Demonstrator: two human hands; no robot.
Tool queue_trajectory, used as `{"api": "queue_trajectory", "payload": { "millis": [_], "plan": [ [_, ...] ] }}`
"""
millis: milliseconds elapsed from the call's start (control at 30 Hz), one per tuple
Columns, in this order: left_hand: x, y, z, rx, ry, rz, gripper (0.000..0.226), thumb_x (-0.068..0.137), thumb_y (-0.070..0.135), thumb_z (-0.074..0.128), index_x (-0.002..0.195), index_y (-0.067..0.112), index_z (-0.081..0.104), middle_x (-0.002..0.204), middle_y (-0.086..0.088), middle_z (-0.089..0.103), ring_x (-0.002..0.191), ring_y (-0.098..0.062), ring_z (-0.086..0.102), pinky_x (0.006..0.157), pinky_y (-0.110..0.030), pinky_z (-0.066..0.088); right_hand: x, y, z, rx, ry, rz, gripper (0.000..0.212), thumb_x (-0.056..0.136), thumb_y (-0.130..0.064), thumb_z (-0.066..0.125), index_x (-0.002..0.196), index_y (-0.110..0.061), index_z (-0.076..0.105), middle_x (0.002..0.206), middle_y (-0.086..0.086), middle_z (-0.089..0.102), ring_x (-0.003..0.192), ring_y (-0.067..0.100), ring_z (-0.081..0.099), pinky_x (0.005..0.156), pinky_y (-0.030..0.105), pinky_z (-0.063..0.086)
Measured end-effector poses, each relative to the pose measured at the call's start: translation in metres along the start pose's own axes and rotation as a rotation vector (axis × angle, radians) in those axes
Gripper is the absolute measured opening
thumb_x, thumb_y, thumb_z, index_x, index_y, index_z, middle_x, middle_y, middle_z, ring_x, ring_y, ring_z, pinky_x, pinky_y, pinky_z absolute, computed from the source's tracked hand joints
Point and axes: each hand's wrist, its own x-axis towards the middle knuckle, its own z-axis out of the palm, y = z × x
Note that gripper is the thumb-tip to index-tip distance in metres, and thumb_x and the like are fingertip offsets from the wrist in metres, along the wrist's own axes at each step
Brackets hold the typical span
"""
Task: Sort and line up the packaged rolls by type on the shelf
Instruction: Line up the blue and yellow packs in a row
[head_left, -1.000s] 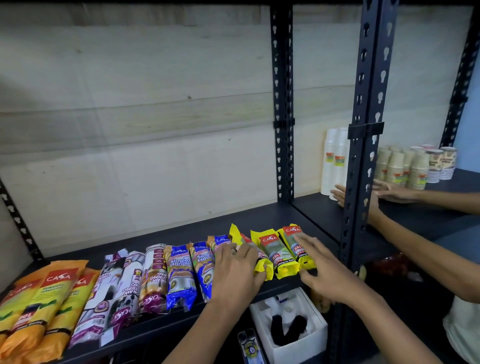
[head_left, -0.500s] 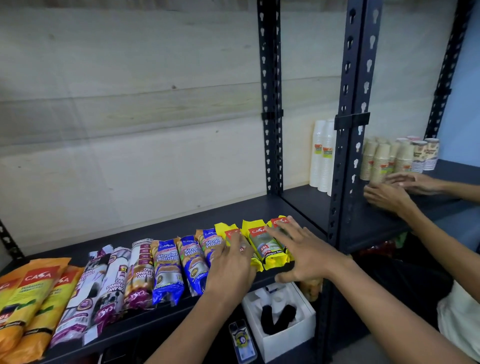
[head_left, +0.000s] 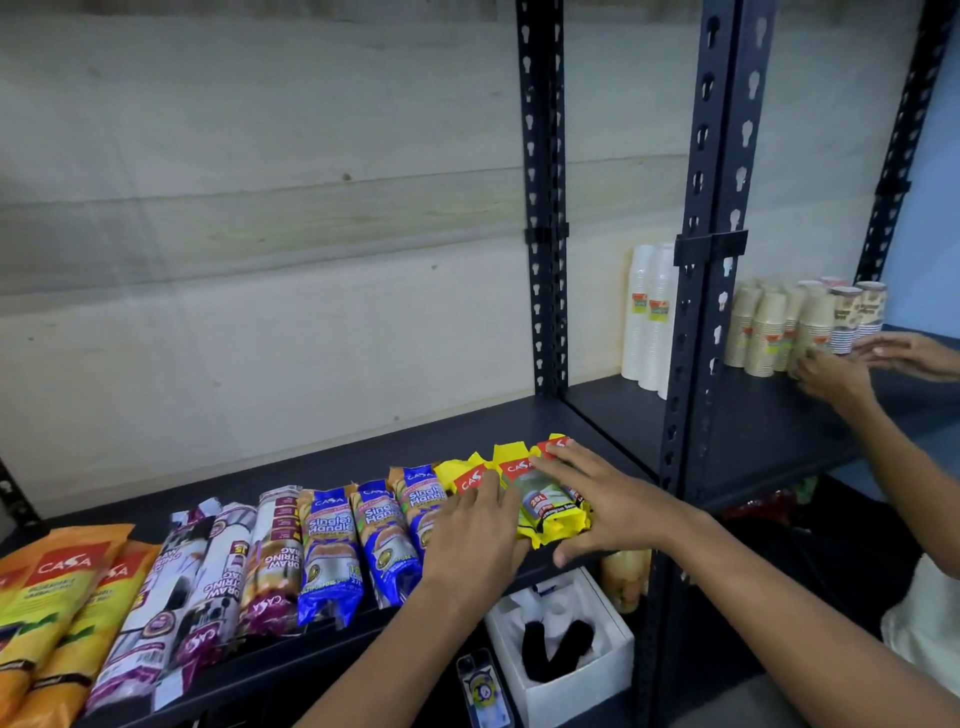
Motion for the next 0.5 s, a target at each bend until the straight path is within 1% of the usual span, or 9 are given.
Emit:
{"api": "queue_trajectory", "payload": {
  "millis": [67,133,167,233,267,300,400,500],
  "plan": [
    [0.001,-0.003,0.001,-0.031,-0.018,0.001,0.065,0.086,0.054,0.063,0.135,0.020,0.036,0.140,-0.007,0.036,0.120,-0.030,0.050,0.095,-0.043,0.045,-0.002,-0.005,0.001,-0.057,-0.006,-0.018,0.107,0.069,-0.085,0.063,0.150,-0.061,-0.002,0.162,-0.029,-0.016,0.147,-0.004,-0.024,0.113,0.047,0.036],
    [0.002,-0.008,0.003,-0.023,-0.048,0.003,0.078,0.084,0.059,0.064,0.143,0.022,0.029,0.149,-0.009,0.029,0.130,-0.031,0.042,0.103,-0.046,0.040,-0.002,-0.006,0.003,-0.099,0.002,-0.031,0.099,0.075,-0.083,0.058,0.150,-0.061,-0.003,0.162,-0.029,-0.016,0.147,-0.004,-0.024,0.112,0.049,0.039],
    [0.003,-0.010,0.004,0.007,-0.067,0.001,0.082,0.085,0.059,0.062,0.148,0.023,0.025,0.155,-0.010,0.023,0.137,-0.033,0.034,0.109,-0.047,0.034,-0.001,-0.006,0.004,-0.112,0.012,-0.035,0.097,0.076,-0.083,0.055,0.150,-0.060,-0.003,0.162,-0.029,-0.017,0.146,-0.004,-0.024,0.113,0.050,0.038],
    [0.004,-0.012,0.008,0.080,-0.128,0.010,0.082,0.091,0.059,0.053,0.154,0.025,0.015,0.163,-0.013,0.010,0.148,-0.037,0.013,0.118,-0.051,0.017,0.002,-0.004,0.009,-0.122,0.036,-0.037,0.098,0.076,-0.086,0.050,0.153,-0.055,-0.002,0.162,-0.028,-0.016,0.146,-0.004,-0.026,0.115,0.052,0.035],
    [0.004,-0.013,0.012,0.101,-0.170,0.018,0.080,0.094,0.057,0.048,0.156,0.024,0.012,0.164,-0.014,0.006,0.150,-0.037,0.006,0.120,-0.051,0.010,0.003,-0.004,0.011,-0.128,0.049,-0.037,0.099,0.076,-0.086,0.047,0.155,-0.051,0.000,0.163,-0.027,-0.015,0.146,-0.004,-0.026,0.115,0.052,0.035],
    [0.004,-0.014,0.014,0.107,-0.201,0.022,0.078,0.096,0.056,0.045,0.157,0.023,0.009,0.164,-0.016,0.004,0.150,-0.036,0.004,0.121,-0.050,0.006,0.003,-0.004,0.014,-0.138,0.059,-0.036,0.100,0.076,-0.086,0.046,0.157,-0.047,0.002,0.164,-0.025,-0.014,0.146,-0.003,-0.026,0.115,0.051,0.036],
    [0.002,-0.016,0.018,0.085,-0.211,0.040,0.077,0.099,0.051,0.044,0.157,0.024,0.003,0.164,-0.019,0.002,0.150,-0.036,0.007,0.120,-0.046,0.009,0.003,-0.005,0.019,-0.142,0.099,-0.040,0.099,0.077,-0.085,0.046,0.158,-0.041,0.009,0.166,-0.022,-0.007,0.148,-0.001,-0.023,0.113,0.049,0.039],
    [0.000,-0.018,0.017,0.048,-0.216,0.058,0.084,0.096,0.055,0.048,0.156,0.031,-0.005,0.163,-0.020,0.001,0.150,-0.037,0.007,0.120,-0.046,0.012,0.003,-0.003,0.021,-0.135,0.126,-0.047,0.098,0.076,-0.085,0.048,0.158,-0.042,0.014,0.166,-0.023,-0.002,0.150,0.000,-0.019,0.111,0.048,0.043]
  ]
}}
